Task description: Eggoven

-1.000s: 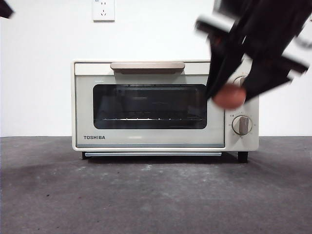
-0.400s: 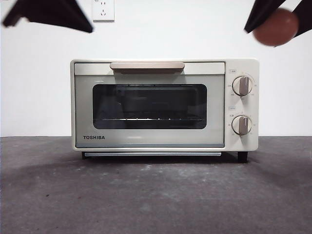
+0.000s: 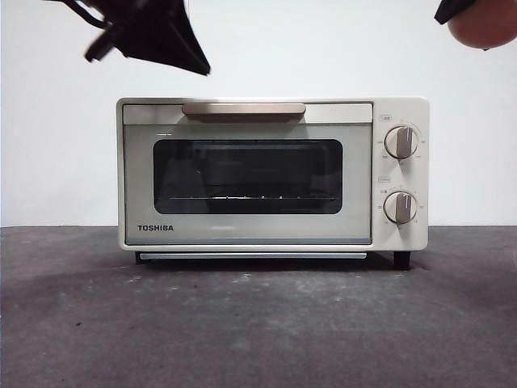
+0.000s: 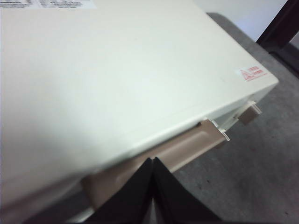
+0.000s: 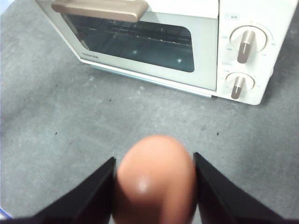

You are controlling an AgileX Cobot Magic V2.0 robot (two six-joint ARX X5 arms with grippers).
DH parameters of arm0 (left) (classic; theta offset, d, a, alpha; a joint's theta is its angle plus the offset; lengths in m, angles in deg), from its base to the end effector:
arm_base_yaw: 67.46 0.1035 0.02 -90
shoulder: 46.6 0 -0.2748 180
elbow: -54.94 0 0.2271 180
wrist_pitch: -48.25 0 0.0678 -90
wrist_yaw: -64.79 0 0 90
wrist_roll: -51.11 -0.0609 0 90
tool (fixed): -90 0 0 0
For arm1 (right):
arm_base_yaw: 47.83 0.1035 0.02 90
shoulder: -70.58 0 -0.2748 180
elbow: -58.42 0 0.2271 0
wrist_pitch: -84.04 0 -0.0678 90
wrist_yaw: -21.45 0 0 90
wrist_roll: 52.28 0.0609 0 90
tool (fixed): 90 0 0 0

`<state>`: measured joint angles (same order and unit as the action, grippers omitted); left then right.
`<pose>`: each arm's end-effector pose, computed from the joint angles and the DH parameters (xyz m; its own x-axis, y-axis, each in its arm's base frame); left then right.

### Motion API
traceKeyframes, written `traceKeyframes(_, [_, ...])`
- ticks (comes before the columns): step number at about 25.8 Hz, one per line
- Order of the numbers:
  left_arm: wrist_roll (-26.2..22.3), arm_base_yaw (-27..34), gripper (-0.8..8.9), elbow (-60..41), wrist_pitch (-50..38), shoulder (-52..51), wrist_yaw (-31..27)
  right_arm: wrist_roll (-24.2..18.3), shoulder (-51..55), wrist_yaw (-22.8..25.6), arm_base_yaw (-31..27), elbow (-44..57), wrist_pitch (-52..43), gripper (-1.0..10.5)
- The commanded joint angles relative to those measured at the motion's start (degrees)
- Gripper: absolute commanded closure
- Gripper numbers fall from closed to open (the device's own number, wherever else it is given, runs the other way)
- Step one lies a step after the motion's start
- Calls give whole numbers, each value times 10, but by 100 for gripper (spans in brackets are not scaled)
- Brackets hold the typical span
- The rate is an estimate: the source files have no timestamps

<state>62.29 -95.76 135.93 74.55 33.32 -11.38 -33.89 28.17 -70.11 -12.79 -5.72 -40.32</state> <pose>0.2694 -0.1616 0.3242 0.6601 -0.6269 -0.4139 0.5656 0.7773 -0.2754 0.1095 0.0788 0.3011 0.6636 0.4986 -0.5577 -0.4181 0.8654 0.2762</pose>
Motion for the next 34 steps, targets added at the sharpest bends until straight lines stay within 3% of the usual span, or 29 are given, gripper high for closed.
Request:
traceKeyframes(1, [-17, -8, 806, 24, -3, 31, -7, -5, 4, 5, 4, -8, 1, 944])
traceKeyframes(16, [-32, -35, 806, 31, 19, 86, -37, -10, 14, 5, 4, -8, 5, 944])
traceKeyframes(34, [-40, -174, 806, 31, 165, 86, -37, -11, 14, 5, 4, -8, -5, 944])
